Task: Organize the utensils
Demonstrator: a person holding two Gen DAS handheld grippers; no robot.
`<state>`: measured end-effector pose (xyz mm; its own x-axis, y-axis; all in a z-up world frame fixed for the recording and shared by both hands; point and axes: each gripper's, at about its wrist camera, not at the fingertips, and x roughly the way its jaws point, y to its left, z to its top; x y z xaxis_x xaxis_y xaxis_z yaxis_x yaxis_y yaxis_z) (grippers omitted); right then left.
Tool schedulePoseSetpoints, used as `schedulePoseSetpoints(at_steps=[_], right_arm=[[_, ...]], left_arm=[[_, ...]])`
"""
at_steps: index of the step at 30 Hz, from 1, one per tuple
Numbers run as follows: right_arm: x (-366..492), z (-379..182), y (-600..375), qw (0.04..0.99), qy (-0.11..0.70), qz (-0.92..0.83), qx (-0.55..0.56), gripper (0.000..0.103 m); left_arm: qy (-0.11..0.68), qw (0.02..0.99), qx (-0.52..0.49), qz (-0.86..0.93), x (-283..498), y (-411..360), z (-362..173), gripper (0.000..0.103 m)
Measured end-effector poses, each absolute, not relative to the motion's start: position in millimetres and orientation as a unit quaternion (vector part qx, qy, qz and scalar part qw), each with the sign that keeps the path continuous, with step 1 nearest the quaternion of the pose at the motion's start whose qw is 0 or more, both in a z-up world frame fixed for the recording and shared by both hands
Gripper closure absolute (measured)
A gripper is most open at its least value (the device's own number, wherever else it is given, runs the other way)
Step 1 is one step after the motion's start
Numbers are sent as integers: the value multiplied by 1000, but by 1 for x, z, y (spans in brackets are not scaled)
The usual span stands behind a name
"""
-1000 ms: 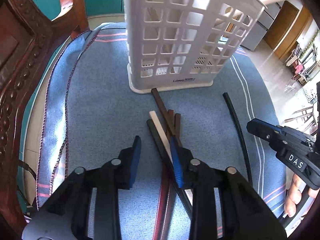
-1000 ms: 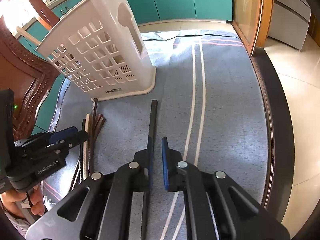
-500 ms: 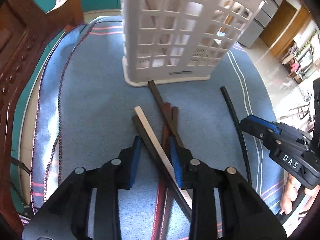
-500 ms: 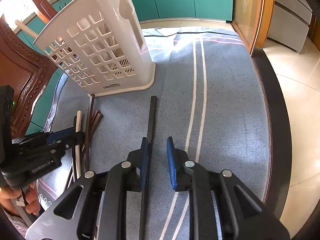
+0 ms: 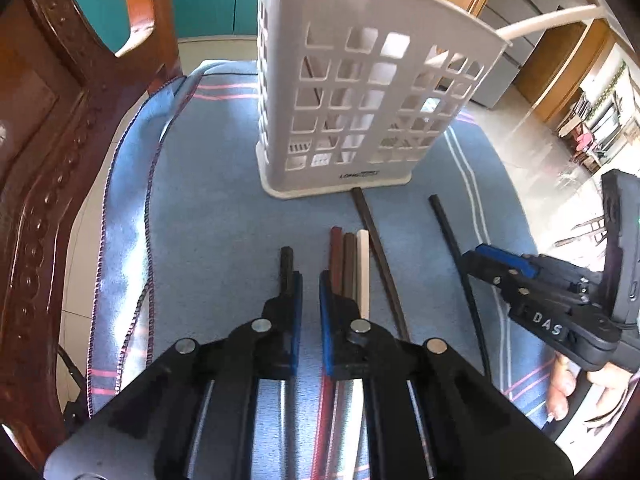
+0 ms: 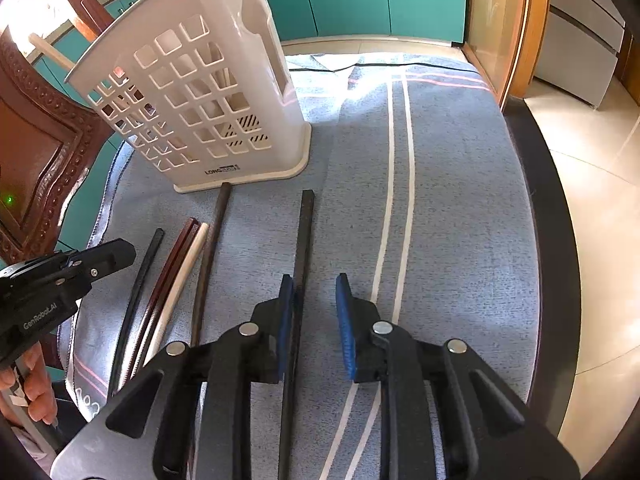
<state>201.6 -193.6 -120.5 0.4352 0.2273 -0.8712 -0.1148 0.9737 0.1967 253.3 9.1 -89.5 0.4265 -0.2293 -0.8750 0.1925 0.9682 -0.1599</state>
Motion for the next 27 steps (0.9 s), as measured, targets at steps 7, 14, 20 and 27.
schedulePoseSetpoints(at_steps=[7,14,20,27], right_arm=[[205,-118,-185,854,510,101,40,78],[219,-128,-164,860,504,79,-20,78],[226,-129,-153,859,505,69,-52,79],[228,-126,-150,860,502,87,-36,96]], left_arm=[[532,842,11,-90,252,14,-100,77],[540,838,43,-70,258,13,-116,74],[529,844,66,-60,260,7,-117,74],[517,850,72,-65,257,-8,-113,96]])
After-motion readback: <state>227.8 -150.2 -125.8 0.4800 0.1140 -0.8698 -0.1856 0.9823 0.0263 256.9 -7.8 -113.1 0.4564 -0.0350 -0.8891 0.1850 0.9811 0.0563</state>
